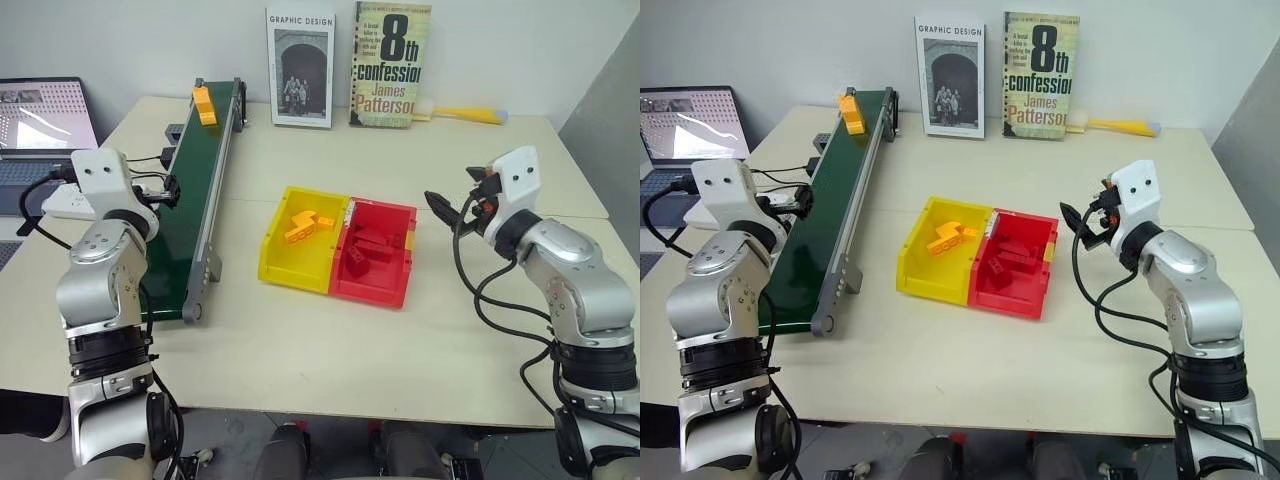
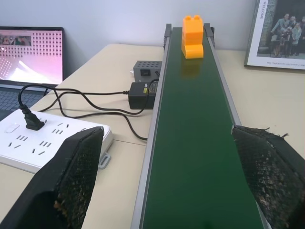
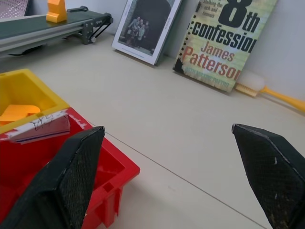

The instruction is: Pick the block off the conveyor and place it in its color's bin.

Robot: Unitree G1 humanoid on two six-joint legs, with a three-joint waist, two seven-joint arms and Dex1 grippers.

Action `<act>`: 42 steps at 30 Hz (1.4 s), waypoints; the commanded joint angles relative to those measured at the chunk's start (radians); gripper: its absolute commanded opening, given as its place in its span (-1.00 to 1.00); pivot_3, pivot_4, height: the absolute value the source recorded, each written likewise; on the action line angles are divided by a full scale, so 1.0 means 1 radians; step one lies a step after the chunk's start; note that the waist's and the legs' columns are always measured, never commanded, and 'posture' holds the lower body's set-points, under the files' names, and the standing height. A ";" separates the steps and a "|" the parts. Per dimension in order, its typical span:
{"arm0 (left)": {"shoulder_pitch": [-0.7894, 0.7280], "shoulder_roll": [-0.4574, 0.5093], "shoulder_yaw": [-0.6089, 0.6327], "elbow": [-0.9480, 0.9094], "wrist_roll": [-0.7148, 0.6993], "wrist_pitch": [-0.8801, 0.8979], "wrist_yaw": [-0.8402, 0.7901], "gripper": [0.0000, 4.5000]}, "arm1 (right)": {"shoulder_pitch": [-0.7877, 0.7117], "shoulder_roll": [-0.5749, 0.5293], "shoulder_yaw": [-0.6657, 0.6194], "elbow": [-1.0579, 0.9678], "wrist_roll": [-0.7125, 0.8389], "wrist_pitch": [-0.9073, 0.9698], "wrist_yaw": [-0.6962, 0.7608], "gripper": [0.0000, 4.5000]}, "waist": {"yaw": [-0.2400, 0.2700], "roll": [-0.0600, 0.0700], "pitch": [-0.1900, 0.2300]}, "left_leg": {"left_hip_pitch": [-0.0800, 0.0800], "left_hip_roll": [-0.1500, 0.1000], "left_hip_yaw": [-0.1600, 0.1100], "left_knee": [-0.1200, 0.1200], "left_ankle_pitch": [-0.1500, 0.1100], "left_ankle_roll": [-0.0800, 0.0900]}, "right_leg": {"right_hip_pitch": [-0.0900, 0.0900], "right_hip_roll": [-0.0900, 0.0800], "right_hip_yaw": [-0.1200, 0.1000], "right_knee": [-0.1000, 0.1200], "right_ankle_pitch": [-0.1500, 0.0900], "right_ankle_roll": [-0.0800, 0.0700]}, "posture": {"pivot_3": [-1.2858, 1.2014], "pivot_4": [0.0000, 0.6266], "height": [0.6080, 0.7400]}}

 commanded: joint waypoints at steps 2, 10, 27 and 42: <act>-0.065 -0.030 -0.015 0.014 0.006 -0.043 0.017 0.98 | -0.152 -0.023 -0.036 0.008 0.188 0.026 0.208 1.00 | 0.000 0.000 0.000 | 0.000 -0.001 0.000 0.000 0.000 0.000 | 0.000 0.000 0.000 0.000 0.000 0.000 | 0.03 -0.52 1.00; -0.106 -0.044 -0.043 0.068 0.009 -0.045 0.004 0.98 | -0.224 -0.060 0.004 -0.051 0.341 0.124 0.353 1.00 | 0.000 0.000 0.000 | -0.001 -0.008 -0.003 -0.001 0.000 0.000 | 0.000 -0.003 -0.001 -0.002 0.000 0.000 | 0.03 -0.52 1.00; -0.175 -0.063 -0.053 0.194 0.026 -0.098 0.028 0.98 | -0.220 -0.069 0.021 -0.117 0.391 0.161 0.328 1.00 | 0.000 0.000 0.000 | -0.001 -0.009 -0.004 0.000 0.000 0.000 | 0.000 -0.005 -0.002 -0.001 0.000 0.000 | 0.03 -0.52 1.00; -0.190 -0.090 -0.020 0.245 0.010 -0.135 0.085 0.83 | -0.225 -0.071 0.019 -0.127 0.402 0.174 0.314 1.00 | 0.000 0.000 0.000 | -0.001 -0.009 -0.005 0.000 0.000 0.000 | 0.000 -0.005 -0.002 -0.001 0.000 0.000 | 0.03 -0.52 1.00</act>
